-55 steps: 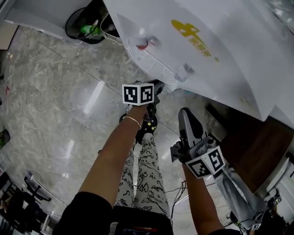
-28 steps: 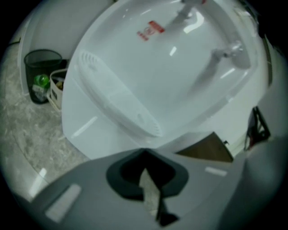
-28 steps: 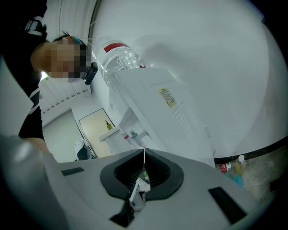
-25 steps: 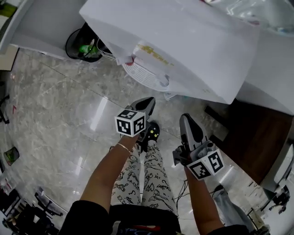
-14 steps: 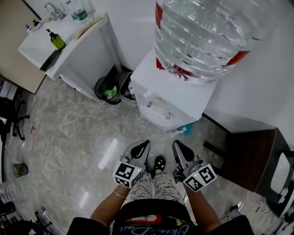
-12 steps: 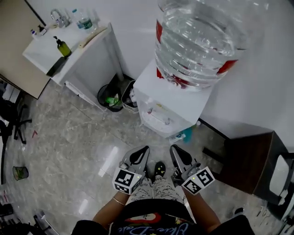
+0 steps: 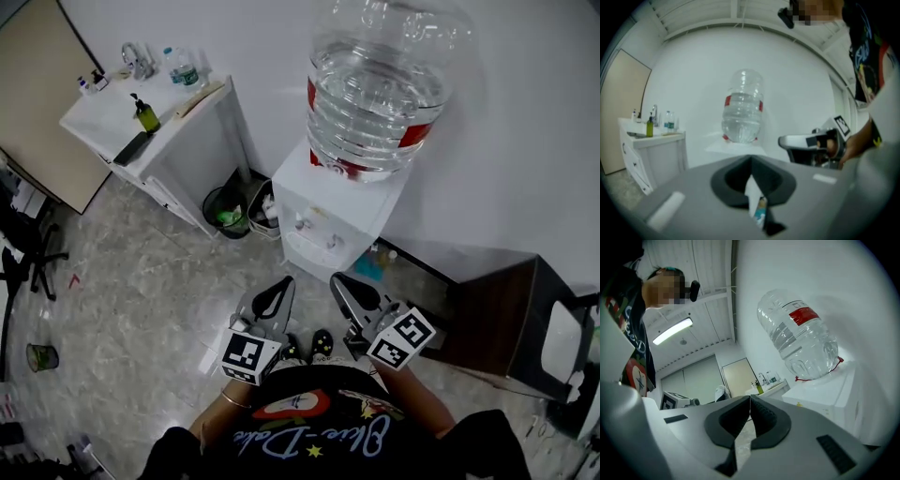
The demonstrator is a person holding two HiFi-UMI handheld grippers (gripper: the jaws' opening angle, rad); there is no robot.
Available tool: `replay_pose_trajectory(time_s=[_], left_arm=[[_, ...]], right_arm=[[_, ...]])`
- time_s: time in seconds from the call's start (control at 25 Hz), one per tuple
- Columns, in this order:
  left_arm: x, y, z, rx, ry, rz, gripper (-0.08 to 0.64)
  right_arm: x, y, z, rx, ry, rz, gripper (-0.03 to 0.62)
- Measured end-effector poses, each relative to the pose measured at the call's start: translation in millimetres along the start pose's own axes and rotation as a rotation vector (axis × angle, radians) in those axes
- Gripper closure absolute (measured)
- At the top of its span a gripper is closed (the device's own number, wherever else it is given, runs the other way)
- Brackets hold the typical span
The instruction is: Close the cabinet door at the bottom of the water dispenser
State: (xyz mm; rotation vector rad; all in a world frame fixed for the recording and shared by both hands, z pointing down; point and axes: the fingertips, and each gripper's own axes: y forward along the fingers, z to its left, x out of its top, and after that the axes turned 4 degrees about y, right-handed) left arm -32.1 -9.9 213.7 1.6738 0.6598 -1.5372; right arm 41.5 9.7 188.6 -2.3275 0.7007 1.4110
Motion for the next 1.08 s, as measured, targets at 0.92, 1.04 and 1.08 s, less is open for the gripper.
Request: replay_pose_trajectory(time_s=[0.92,1.04,1.08], left_arm=[[8.9,-7.2,-8.4,-0.053,0.004,-0.038,0.563],[7.1,-8.6,-10.6,-0.064,0.006,-0.033,0.563],[5.7,-8.9,-10.5,-0.064,0.002,-0.031,0.563]], right_arm=[[-8.2,-5.2,6.2,-0.009,-0.011,0.054,0.577],[-9.0,-5.1,7.4,-0.015,-0.008,0.058,0.577],[-9.6,-4.9,7.5,-0.018,-0.008,0.061,0.577]])
